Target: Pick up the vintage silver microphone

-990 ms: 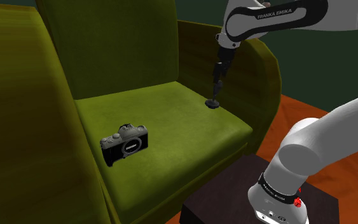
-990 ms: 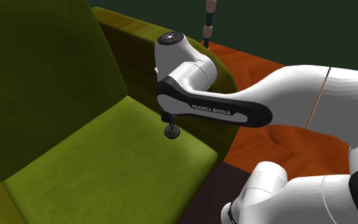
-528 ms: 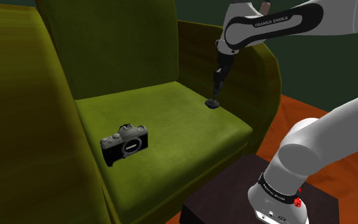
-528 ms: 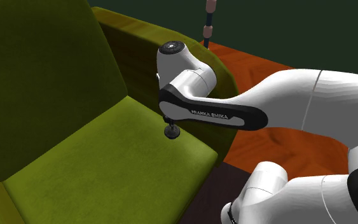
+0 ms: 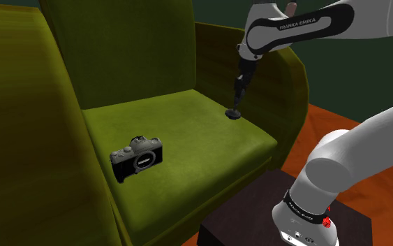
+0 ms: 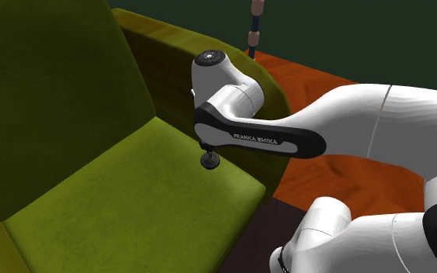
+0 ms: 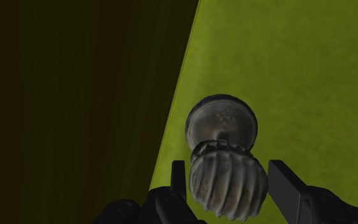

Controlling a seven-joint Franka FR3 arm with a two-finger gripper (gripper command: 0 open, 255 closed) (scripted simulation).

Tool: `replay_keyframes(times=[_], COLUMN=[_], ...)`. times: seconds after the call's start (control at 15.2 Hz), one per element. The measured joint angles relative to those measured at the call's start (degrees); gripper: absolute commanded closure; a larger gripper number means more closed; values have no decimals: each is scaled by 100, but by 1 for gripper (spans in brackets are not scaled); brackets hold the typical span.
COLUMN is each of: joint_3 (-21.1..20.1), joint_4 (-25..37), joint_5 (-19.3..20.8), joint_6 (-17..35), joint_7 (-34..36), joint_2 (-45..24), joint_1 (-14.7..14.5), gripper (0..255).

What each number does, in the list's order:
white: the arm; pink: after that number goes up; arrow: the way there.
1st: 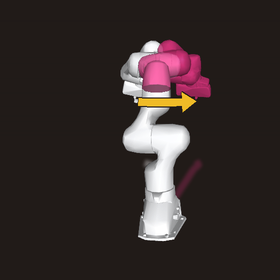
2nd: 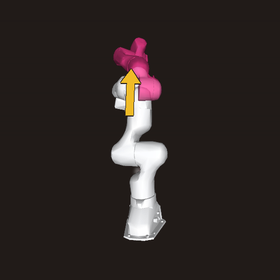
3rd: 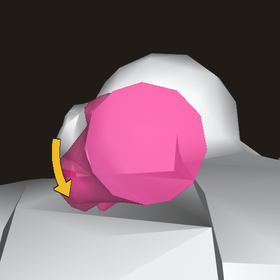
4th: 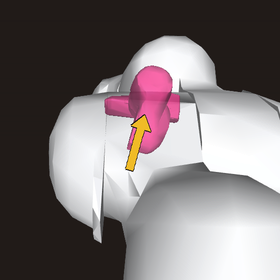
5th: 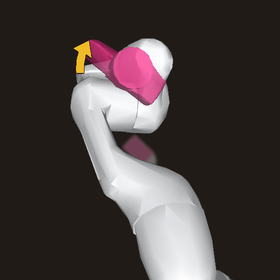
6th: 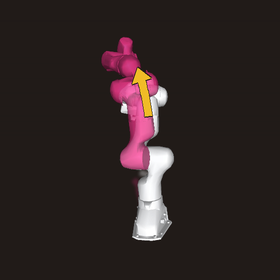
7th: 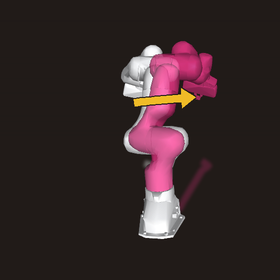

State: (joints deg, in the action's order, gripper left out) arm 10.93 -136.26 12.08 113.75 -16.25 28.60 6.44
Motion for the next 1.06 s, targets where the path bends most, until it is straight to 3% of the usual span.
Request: replay_keyframes(times=[1.06], joint_3=[-77], joint_4=[1070], joint_5=[-100], joint_6=[-1111], joint_7=[-130], joint_2=[-12], joint_1=[-35], gripper=[255])
